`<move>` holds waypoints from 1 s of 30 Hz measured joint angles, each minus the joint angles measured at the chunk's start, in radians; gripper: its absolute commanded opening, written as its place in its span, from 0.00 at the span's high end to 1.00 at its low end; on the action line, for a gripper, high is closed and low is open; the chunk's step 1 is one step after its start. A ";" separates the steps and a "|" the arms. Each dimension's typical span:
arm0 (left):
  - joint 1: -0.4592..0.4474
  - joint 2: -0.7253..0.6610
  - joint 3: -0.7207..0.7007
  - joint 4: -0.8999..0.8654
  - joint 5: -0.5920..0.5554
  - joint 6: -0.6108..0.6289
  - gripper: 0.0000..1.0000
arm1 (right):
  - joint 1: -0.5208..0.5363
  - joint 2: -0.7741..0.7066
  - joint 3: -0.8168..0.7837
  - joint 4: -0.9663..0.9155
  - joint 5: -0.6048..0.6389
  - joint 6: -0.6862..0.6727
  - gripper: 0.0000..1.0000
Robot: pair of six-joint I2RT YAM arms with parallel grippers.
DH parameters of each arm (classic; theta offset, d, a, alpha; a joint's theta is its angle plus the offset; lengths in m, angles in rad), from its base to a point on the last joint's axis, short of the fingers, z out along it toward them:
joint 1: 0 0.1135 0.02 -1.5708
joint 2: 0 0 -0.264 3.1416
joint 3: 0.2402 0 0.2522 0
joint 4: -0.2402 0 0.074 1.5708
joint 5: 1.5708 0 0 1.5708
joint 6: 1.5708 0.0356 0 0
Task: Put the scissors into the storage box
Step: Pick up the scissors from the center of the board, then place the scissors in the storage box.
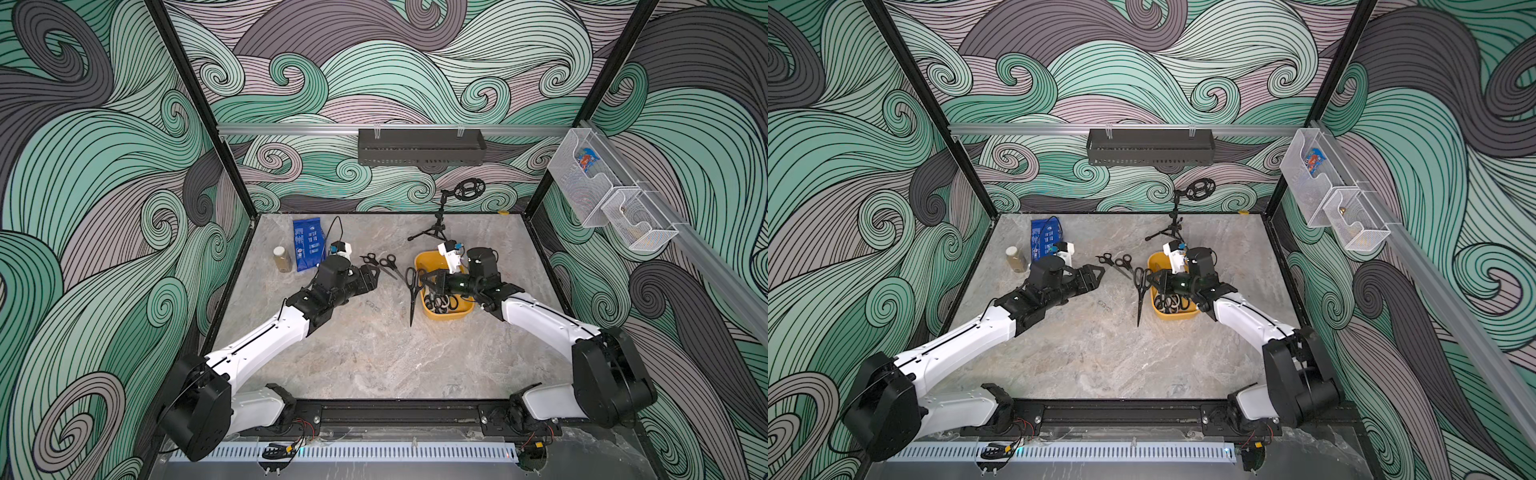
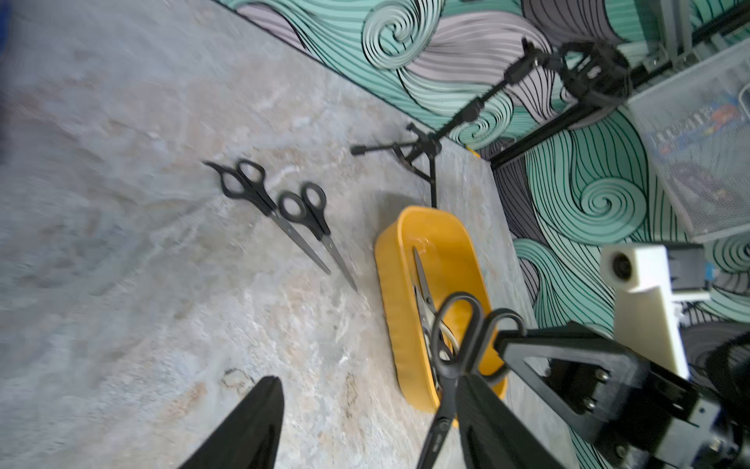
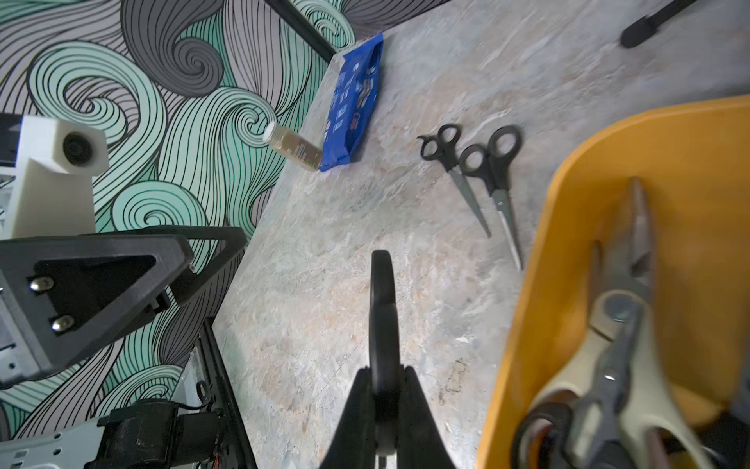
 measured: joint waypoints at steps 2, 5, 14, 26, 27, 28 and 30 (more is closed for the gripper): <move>0.035 -0.003 -0.006 0.004 -0.020 0.010 0.09 | -0.059 -0.021 0.006 -0.038 0.005 -0.023 0.92; 0.099 0.002 -0.031 0.002 -0.026 0.009 0.08 | -0.138 -0.025 0.032 -0.088 0.011 -0.057 0.92; 0.276 0.050 -0.087 -0.028 0.077 -0.010 0.08 | -0.320 0.027 0.106 -0.156 0.011 -0.120 0.92; 0.283 0.050 -0.100 -0.035 0.146 0.003 0.09 | -0.332 0.175 0.131 -0.166 -0.041 -0.127 0.88; 0.283 0.050 -0.100 -0.035 0.151 0.004 0.09 | -0.329 0.185 0.131 -0.166 -0.043 -0.127 0.87; 0.283 0.050 -0.100 -0.035 0.158 0.005 0.09 | -0.325 0.197 0.131 -0.165 -0.046 -0.128 0.86; 0.283 0.050 -0.100 -0.035 0.171 0.007 0.09 | -0.314 0.226 0.135 -0.164 -0.048 -0.131 0.82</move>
